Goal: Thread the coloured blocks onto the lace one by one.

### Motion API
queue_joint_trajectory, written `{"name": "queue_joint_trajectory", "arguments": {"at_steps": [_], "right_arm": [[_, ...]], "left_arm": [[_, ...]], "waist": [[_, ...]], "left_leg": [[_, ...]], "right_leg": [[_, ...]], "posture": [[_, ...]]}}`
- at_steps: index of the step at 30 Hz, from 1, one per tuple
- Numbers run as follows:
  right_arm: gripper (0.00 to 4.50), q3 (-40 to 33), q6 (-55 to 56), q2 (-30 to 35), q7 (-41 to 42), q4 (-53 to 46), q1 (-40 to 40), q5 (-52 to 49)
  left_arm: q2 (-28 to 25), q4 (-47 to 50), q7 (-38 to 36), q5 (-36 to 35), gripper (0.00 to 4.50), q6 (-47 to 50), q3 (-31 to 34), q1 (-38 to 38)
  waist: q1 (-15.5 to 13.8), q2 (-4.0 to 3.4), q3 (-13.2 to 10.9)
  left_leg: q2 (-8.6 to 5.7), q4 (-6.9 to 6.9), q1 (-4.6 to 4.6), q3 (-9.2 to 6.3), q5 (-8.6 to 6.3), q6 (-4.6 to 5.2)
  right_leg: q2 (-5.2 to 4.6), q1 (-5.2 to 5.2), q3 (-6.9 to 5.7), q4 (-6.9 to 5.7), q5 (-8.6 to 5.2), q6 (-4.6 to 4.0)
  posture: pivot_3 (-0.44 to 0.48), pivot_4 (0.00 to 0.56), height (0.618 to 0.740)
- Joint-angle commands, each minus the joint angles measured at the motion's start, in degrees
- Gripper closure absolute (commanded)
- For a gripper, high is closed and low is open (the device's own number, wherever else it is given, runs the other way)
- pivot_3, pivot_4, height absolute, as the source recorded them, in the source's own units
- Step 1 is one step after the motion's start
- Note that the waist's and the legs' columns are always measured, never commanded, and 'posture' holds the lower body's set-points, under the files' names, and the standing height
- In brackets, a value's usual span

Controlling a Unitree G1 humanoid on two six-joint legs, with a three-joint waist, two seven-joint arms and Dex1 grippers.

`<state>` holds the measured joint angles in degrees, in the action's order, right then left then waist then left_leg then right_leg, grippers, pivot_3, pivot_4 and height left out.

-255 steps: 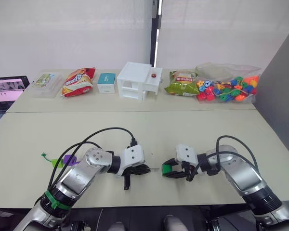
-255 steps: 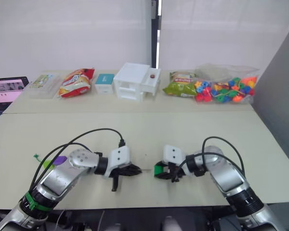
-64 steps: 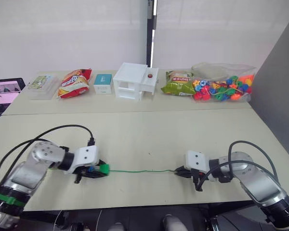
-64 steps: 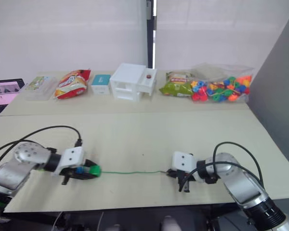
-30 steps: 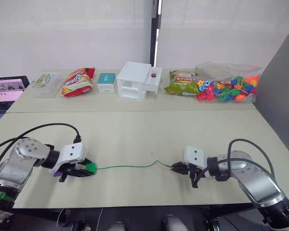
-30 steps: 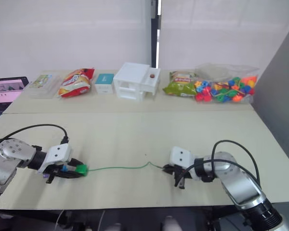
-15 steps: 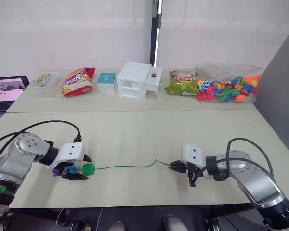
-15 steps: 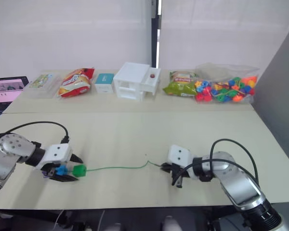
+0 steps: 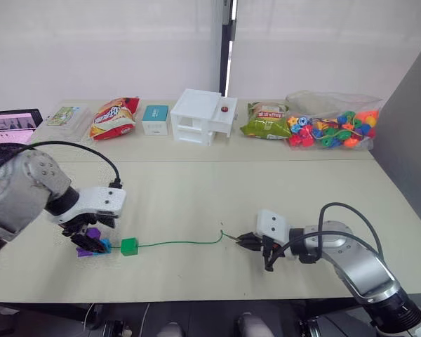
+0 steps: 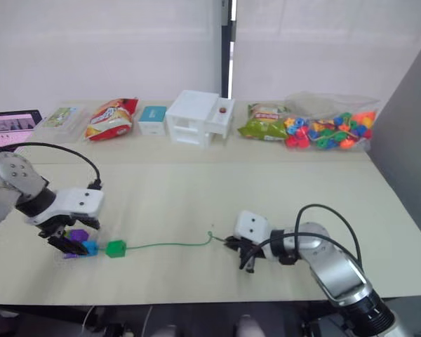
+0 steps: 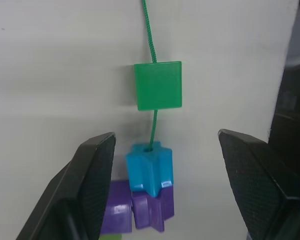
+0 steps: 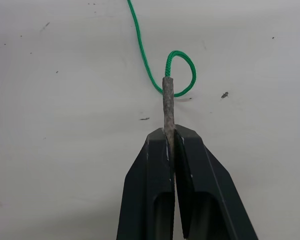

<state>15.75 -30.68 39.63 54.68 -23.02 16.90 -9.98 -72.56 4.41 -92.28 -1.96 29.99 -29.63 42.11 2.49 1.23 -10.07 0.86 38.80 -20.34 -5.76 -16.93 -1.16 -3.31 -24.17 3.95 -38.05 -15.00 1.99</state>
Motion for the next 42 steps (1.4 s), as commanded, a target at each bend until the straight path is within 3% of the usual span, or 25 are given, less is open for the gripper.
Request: {"name": "queue_joint_trajectory", "arguments": {"at_steps": [1,9,22,25,29,30,42], "right_arm": [[4.5,0.18,-0.82,-0.53,-1.04,-2.67,0.09,-0.17],[4.5,-0.02,-2.95,-0.33,-2.39,-4.76,-0.6,-0.9],[4.5,-1.08,-4.82,0.65,-2.81,-6.24,-1.29,-1.53],[4.5,-1.44,-4.75,1.12,-2.64,-6.14,-1.44,-1.58],[4.5,-2.35,-4.42,2.37,-2.11,-5.73,-1.73,-1.61],[4.5,-2.64,-4.23,2.77,-1.93,-5.57,-1.89,-1.6],[4.5,-15.13,-1.23,14.39,1.35,-0.56,-9.76,-2.06]], "left_arm": [[2.13,-0.88,-0.22,2.62,1.05,1.35,-1.45,1.76],[8.04,-0.3,0.48,7.51,1.05,2.52,-2.49,0.37],[10.56,3.25,2.48,13.51,1.05,3.14,-2.96,-6.0],[10.82,3.29,1.86,13.85,1.81,3.33,-2.39,-6.77],[10.41,3.1,1.24,14.07,3.17,2.05,-1.27,-7.42],[10.45,2.99,1.23,14.13,3.31,1.87,-1.03,-7.45],[10.9,2.3,0.47,12.89,3.31,1.17,1.93,-8.94]], "waist": [[0.06,0.08,-0.04],[0.1,0.09,-0.05],[-0.04,-0.04,0.03],[-0.02,-0.13,0.08],[0.32,-0.14,0.09],[0.32,-0.14,0.09],[0.01,-0.14,0.09]], "left_leg": [[0.0,0.01,-0.01,-0.01,0.0,0.0],[0.0,0.01,-0.03,-0.04,0.0,0.0],[-0.01,0.06,0.09,-0.04,0.0,0.01],[-0.01,0.05,0.1,-0.03,0.0,0.01],[-0.01,0.04,0.1,-0.01,-0.02,0.04],[-0.01,0.04,0.1,-0.01,-0.03,0.05],[-0.04,0.05,0.08,0.0,-0.09,0.16]], "right_leg": [[0.0,-0.01,0.0,-0.01,0.0,0.0],[0.0,-0.04,0.0,-0.02,0.01,-0.01],[-0.02,0.11,0.01,-0.02,0.0,0.0],[-0.03,0.12,0.01,-0.02,0.0,0.0],[-0.02,0.09,0.02,-0.03,0.0,0.0],[-0.02,0.08,0.02,-0.03,0.0,-0.01],[-0.06,0.1,0.02,-0.01,0.0,0.0]], "posture": [[0.0,0.15,0.74],[0.0,0.15,0.74],[0.0,0.15,0.74],[0.0,0.15,0.74],[0.0,0.15,0.74],[0.0,0.15,0.74],[0.0,0.15,0.74]]}}
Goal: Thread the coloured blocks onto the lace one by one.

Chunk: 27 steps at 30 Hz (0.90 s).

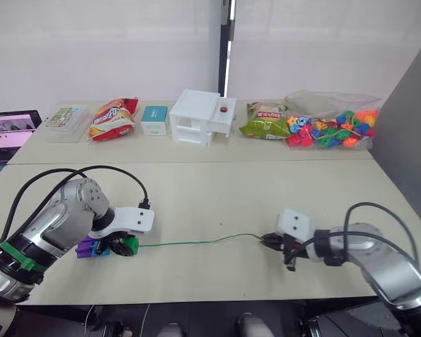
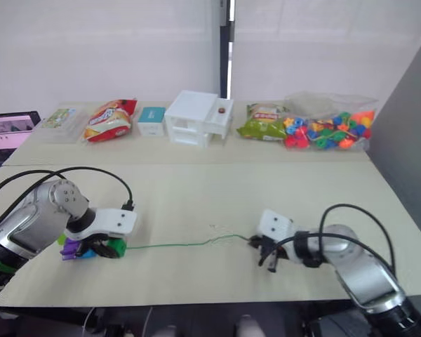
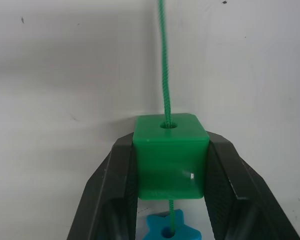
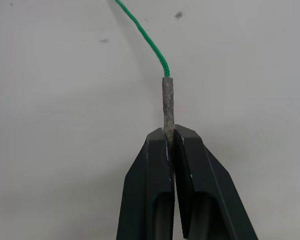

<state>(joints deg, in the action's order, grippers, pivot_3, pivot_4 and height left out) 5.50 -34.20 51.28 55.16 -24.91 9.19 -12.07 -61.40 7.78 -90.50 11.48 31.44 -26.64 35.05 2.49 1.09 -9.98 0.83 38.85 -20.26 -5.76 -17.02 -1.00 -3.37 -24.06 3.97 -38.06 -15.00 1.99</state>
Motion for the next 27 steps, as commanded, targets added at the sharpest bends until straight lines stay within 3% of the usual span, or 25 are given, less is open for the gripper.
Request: {"name": "queue_joint_trajectory", "arguments": {"at_steps": [1,9,19,27], "right_arm": [[4.5,-5.76,2.72,3.56,1.01,1.95,-2.86,0.07],[4.5,-11.32,3.98,7.29,0.97,4.31,-8.23,0.1],[4.5,-12.57,3.72,8.02,0.47,4.35,-9.63,0.14],[4.5,-5.71,-0.13,3.68,-0.14,-3.59,-7.76,-2.36]], "left_arm": [[-0.32,-1.32,-1.21,-0.41,3.31,-0.44,-0.9,-2.08],[-1.82,-5.2,0.17,0.92,3.31,-4.01,1.54,-3.75],[-1.64,-5.99,1.72,1.97,3.31,-4.65,3.22,-5.72],[0.03,-5.28,2.68,-0.21,3.31,-5.73,4.91,-5.97]], "waist": [[0.03,0.0,0.0],[0.46,-0.06,0.03],[1.26,-0.26,0.14],[1.28,-0.35,0.2]], "left_leg": [[0.0,0.0,0.0,0.01,-0.01,0.02],[0.03,0.0,0.08,0.1,-0.02,0.05],[0.05,-0.02,0.08,0.13,-0.02,0.05],[0.06,-0.02,0.09,0.12,-0.02,0.05]], "right_leg": [[0.0,0.0,0.0,0.0,0.0,0.0],[0.04,0.02,0.06,-0.01,0.0,0.0],[0.06,0.04,0.09,-0.02,-0.01,0.0],[0.07,0.16,0.09,-0.01,-0.01,0.01]], "posture": [[0.0,0.15,0.74],[0.0,0.15,0.74],[0.0,0.15,0.74],[0.0,0.15,0.74]]}}
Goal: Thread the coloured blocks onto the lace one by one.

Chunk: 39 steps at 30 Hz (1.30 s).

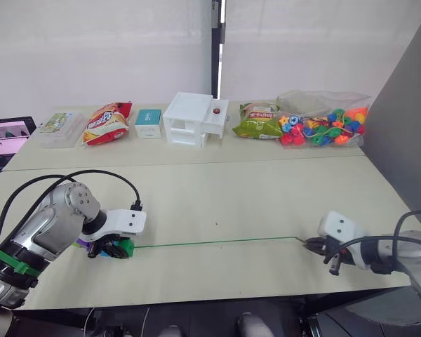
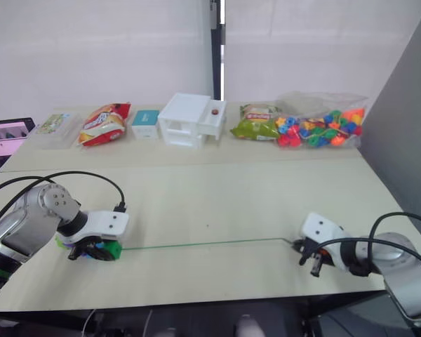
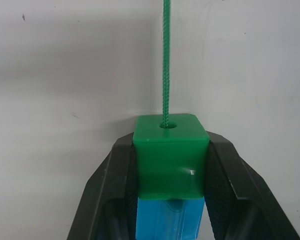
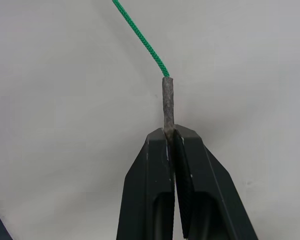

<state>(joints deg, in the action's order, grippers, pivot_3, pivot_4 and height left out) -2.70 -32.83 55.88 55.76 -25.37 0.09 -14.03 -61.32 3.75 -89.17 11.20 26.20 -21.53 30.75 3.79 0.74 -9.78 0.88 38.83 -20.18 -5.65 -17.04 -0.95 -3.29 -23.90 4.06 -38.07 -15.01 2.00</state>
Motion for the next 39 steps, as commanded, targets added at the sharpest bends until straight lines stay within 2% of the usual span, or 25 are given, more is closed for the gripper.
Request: {"name": "queue_joint_trajectory", "arguments": {"at_steps": [1,5,11,14,16,19,21,23,24,26,29,33,34,36,39], "right_arm": [[4.5,4.5,-2.13,-1.41,-1.0,-3.45,1.81,0.27],[4.5,11.71,-4.87,-3.61,-2.74,-2.82,4.49,2.91],[4.5,16.83,-4.47,-5.42,-4.39,1.79,6.95,6.96],[3.45,16.05,-2.58,-6.22,-5.38,3.33,7.1,7.48],[2.77,13.88,-1.89,-6.44,-5.21,3.04,7.14,6.42],[1.76,9.2,-1.59,-4.99,-4.31,2.03,6.37,4.5],[1.0,4.26,-1.95,-3.98,-3.67,0.52,5.24,2.18],[0.36,-0.49,-2.55,-3.64,-2.91,-1.32,3.8,-0.98],[0.09,-3.09,-2.92,-3.87,-2.66,-2.14,3.14,-2.87],[0.04,-7.87,-3.1,-4.47,-2.13,-3.37,0.98,-5.92],[0.04,-12.74,-3.74,-6.22,-2.72,-4.54,-1.58,-9.61],[0.04,-20.06,-6.01,-12.57,-6.7,-4.48,-4.58,-16.12],[0.04,-21.06,-6.11,-13.44,-7.3,-4.16,-5.1,-16.75],[0.04,-23.21,-5.64,-15.42,-8.47,-2.82,-6.61,-17.63],[0.04,-26.27,-4.5,-17.65,-9.6,0.09,-9.33,-18.34]], "left_arm": [[-0.26,-0.76,1.41,-0.34,3.31,-1.51,0.24,-2.32],[-0.85,1.3,2.26,-1.06,3.31,-2.94,2.12,-4.75],[-0.35,2.1,5.18,-1.86,3.31,-6.74,4.8,-7.63],[-0.36,2.37,5.88,-2.37,3.31,-6.94,5.43,-8.32],[-0.8,2.62,6.21,-2.86,2.22,-8.0,6.24,-8.84],[-1.89,3.26,6.25,-5.11,1.28,-9.03,9.16,-9.77],[-3.8,3.46,5.47,-8.35,0.56,-8.72,13.38,-10.2],[-5.81,3.66,5.16,-11.23,0.0,-8.92,17.36,-11.27],[-6.82,3.72,4.89,-13.12,0.0,-8.73,19.9,-12.25],[-7.71,4.84,4.45,-17.82,0.0,-6.5,26.33,-15.34],[-5.74,6.72,6.4,-23.12,0.0,-5.17,34.84,-20.15],[4.25,8.49,12.77,-30.23,0.0,-1.78,51.84,-30.93],[5.44,8.97,13.82,-30.8,0.0,-1.2,53.74,-32.91],[9.81,8.05,16.19,-31.45,0.0,-6.54,57.99,-36.35],[13.29,4.94,15.6,-35.09,0.0,-5.88,63.45,-42.41]], "waist": [[-0.02,-0.02,0.01],[-0.04,-0.02,0.05],[0.05,0.04,0.12],[-0.01,0.29,0.27],[-0.01,0.36,0.32],[-0.2,0.34,0.3],[-0.41,0.36,0.25],[-0.73,0.41,0.14],[-0.88,0.43,0.14],[-1.04,0.42,0.13],[-1.34,0.41,0.13],[-1.28,0.4,0.12],[-1.17,0.41,0.12],[-1.31,0.42,0.12],[-1.43,0.44,0.13]], "left_leg": [[0.0,0.01,0.0,0.0,0.0,0.0],[-0.01,0.02,0.06,-0.02,0.0,0.0],[0.04,-0.06,0.33,-0.03,0.0,0.0],[0.05,-0.14,0.9,-0.03,-0.02,0.03],[0.06,-0.14,0.93,-0.04,-0.02,0.03],[0.06,-0.13,0.88,-0.05,-0.02,0.03],[0.05,-0.13,0.76,-0.07,-0.02,0.03],[0.04,-0.11,0.59,-0.08,-0.03,0.05],[0.03,-0.09,0.41,-0.09,-0.03,0.05],[-0.01,0.01,-0.09,-0.08,-0.03,0.04],[-0.01,-0.05,-0.12,-0.09,-0.05,0.08],[-0.01,-0.04,-0.11,-0.07,-0.05,0.07],[0.01,-0.06,-0.1,-0.03,-0.05,0.07],[0.02,-0.06,-0.08,-0.03,-0.05,0.07],[0.02,-0.05,-0.05,-0.02,-0.04,0.05]], "right_leg": [[0.0,0.0,0.0,0.0,0.0,0.0],[-0.02,-0.04,-0.01,0.0,0.0,0.0],[0.02,0.33,-0.02,0.05,-0.01,0.0],[0.02,0.9,-0.05,0.25,-0.16,0.17],[0.02,0.91,-0.05,0.26,-0.2,0.24],[0.01,0.84,-0.05,0.21,-0.11,0.08],[-0.01,0.71,-0.05,0.21,-0.11,0.08],[-0.03,0.57,-0.06,0.2,-0.11,0.07],[-0.04,0.41,-0.07,0.2,-0.1,0.07],[-0.1,-0.16,-0.07,0.04,-0.09,0.06],[-0.12,-0.25,-0.1,-0.02,-0.08,0.05],[-0.13,-0.19,-0.1,0.03,-0.08,0.05],[-0.13,-0.21,-0.08,0.07,-0.08,0.05],[-0.12,-0.2,-0.08,0.03,-0.08,0.05],[-0.14,-0.14,-0.07,0.1,-0.08,0.04]], "posture": [[0.0,0.15,0.74],[0.0,0.15,0.74],[0.0,0.15,0.74],[0.0,0.15,0.74],[0.0,0.15,0.74],[0.0,0.15,0.74],[0.0,0.15,0.74],[0.0,0.15,0.74],[0.0,0.15,0.74],[0.0,0.15,0.74],[0.0,0.15,0.74],[0.0,0.15,0.74],[0.0,0.15,0.74],[0.0,0.15,0.74],[0.0,0.15,0.74]]}}
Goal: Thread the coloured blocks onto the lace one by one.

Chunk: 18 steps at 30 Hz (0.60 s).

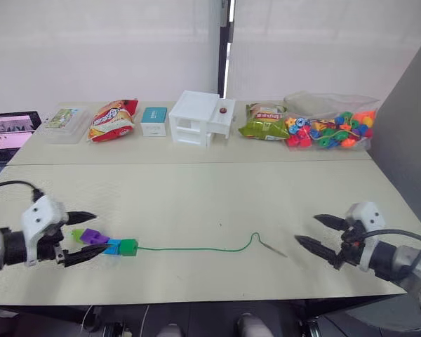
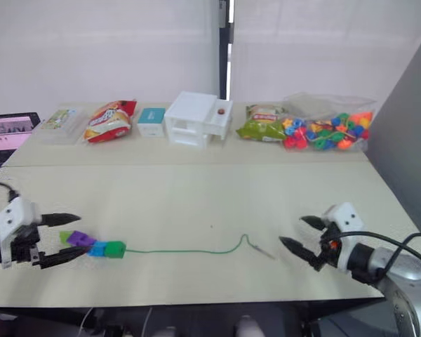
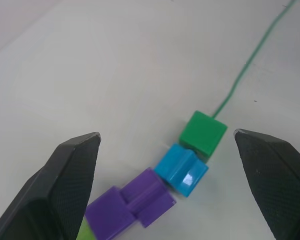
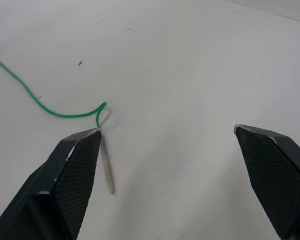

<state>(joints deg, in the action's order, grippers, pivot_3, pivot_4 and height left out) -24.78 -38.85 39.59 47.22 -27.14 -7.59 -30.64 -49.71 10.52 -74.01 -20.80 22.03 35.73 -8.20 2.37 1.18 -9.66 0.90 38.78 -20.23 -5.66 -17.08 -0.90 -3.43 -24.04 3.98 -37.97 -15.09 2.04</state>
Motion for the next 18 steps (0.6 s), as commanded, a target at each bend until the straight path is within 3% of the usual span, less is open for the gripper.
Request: {"name": "queue_joint_trajectory", "arguments": {"at_steps": [1,12,18], "right_arm": [[0.04,-5.01,1.87,-1.84,-1.17,2.69,-2.26,-1.97],[0.04,-7.88,12.14,-2.16,1.48,12.43,-8.75,-0.57],[0.04,-6.93,12.98,-1.54,1.67,12.64,-9.12,-0.19]], "left_arm": [[2.54,-2.54,0.72,-3.29,0.0,-2.8,7.17,-5.05],[7.28,-15.54,5.49,-2.12,0.0,-16.38,9.03,-12.68],[7.54,-14.83,6.66,-2.97,0.0,-16.87,6.43,-13.87]], "waist": [[-0.03,-0.01,0.01],[0.01,0.0,0.02],[0.0,0.0,0.02]], "left_leg": [[0.0,-0.01,0.0,0.0,0.0,0.0],[-0.01,-0.01,0.09,0.06,0.0,-0.01],[-0.01,-0.01,0.1,0.06,0.0,-0.01]], "right_leg": [[0.0,0.01,0.0,0.04,0.0,0.0],[-0.01,0.15,0.02,0.12,0.0,0.0],[-0.01,0.15,0.03,0.12,0.0,0.0]], "posture": [[0.0,0.15,0.74],[0.0,0.15,0.74],[0.0,0.15,0.74]]}}
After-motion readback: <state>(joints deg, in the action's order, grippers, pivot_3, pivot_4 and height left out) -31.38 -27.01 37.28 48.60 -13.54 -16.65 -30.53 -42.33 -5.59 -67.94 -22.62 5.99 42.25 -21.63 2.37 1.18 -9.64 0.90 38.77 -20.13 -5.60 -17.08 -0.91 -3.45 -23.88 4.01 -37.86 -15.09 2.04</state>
